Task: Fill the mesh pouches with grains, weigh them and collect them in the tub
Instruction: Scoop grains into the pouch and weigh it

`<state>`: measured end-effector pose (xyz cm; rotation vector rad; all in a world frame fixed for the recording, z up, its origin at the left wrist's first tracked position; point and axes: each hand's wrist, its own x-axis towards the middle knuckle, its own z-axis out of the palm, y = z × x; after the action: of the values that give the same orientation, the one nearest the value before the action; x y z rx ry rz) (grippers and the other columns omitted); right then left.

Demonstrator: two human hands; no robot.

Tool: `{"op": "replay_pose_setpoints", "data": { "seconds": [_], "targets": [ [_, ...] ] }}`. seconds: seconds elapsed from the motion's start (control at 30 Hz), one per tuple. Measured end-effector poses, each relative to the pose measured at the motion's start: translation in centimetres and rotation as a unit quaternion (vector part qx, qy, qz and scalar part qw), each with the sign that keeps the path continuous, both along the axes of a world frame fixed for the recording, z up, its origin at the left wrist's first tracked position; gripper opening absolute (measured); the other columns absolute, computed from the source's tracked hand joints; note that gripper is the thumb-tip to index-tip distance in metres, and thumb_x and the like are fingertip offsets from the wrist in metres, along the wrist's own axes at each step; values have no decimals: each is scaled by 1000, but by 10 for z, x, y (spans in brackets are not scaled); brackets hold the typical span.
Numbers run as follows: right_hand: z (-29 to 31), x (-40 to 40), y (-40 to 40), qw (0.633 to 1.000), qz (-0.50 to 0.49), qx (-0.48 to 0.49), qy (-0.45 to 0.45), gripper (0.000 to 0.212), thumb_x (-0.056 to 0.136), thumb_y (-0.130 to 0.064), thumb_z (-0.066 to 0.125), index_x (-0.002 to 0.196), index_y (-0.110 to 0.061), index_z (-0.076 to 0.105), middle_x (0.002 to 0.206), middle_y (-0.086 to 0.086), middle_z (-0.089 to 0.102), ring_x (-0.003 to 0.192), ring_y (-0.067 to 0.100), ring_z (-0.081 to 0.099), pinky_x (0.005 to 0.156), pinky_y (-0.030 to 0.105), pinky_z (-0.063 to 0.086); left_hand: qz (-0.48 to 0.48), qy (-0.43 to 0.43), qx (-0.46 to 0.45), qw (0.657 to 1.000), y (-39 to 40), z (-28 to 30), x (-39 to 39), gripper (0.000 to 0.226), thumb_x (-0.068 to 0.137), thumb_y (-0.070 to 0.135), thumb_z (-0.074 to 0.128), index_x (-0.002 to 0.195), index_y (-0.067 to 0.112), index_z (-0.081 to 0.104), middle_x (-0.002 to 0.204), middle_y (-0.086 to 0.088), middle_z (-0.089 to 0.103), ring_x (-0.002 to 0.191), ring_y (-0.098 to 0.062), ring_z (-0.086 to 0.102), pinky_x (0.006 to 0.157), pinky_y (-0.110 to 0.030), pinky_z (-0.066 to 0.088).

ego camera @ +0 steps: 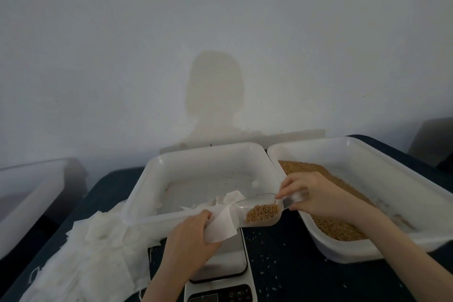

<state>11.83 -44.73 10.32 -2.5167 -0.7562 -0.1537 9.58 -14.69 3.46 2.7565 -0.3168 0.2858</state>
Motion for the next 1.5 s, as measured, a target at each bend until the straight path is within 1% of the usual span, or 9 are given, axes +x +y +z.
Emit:
{"op": "replay_pose_setpoints", "data": {
  "seconds": [0.3,0.4,0.5,0.63,0.83,1.0,1.17,1.33,1.5],
  "targets": [
    [-2,10,15,999,-4,-21,29,28,81,-19,75,100,-39,73,99,-26,60,95,-7,57,87,30,52,-51,-7,-6,999,-14,4,6,56,79,58,57,127,37,36,99,23,53,84,4,52,73,-11,38],
    [-5,14,19,999,-3,-19,32,28,80,-19,75,99,-40,73,95,-31,58,92,-11,56,87,23,50,-68,0,-13,998,-16,4,8,60,82,61,52,132,36,31,107,22,51,91,2,51,82,-15,40],
    [-6,16,20,999,-8,-27,38,27,81,-20,74,99,-40,72,95,-34,55,92,-13,55,84,17,47,-95,27,-15,995,-15,6,8,65,83,66,47,138,37,28,108,25,42,95,3,44,86,-16,31],
    [-5,14,18,998,-13,-36,40,25,83,-22,72,100,-40,73,98,-30,57,93,-14,54,78,12,41,-118,87,-52,988,-9,7,9,74,82,66,51,145,37,24,129,22,37,111,1,39,99,-21,32],
    [-1,13,17,998,-22,-51,43,26,84,-23,71,101,-42,72,105,-27,58,101,-7,52,94,33,45,-131,126,-143,973,-3,9,11,74,79,56,65,143,37,34,133,18,46,111,1,49,97,-20,42],
    [0,14,20,998,-10,-34,52,35,85,-16,67,107,-43,69,111,-25,65,104,-8,57,99,29,46,-103,110,-186,971,-5,6,13,72,73,51,72,137,30,49,124,16,58,107,0,53,97,-25,44],
    [14,18,29,994,9,-104,-29,37,87,-12,63,112,-39,68,116,-19,66,111,0,53,108,29,29,-39,56,-131,989,-19,-1,13,81,70,60,70,139,29,43,108,24,53,95,2,50,78,-13,39],
    [39,20,44,974,34,-167,-152,39,86,-5,62,111,-35,69,112,-17,67,107,5,51,102,17,17,10,16,-129,991,-33,-12,16,82,64,75,58,130,27,52,107,16,61,95,-4,55,86,-25,48],
    [55,18,64,945,45,-242,-216,43,84,1,57,112,-30,70,116,-9,66,117,13,50,106,18,3,45,-45,-139,988,-47,-24,9,89,58,85,40,123,26,56,101,18,60,89,-1,54,79,-18,45]
  ]
}}
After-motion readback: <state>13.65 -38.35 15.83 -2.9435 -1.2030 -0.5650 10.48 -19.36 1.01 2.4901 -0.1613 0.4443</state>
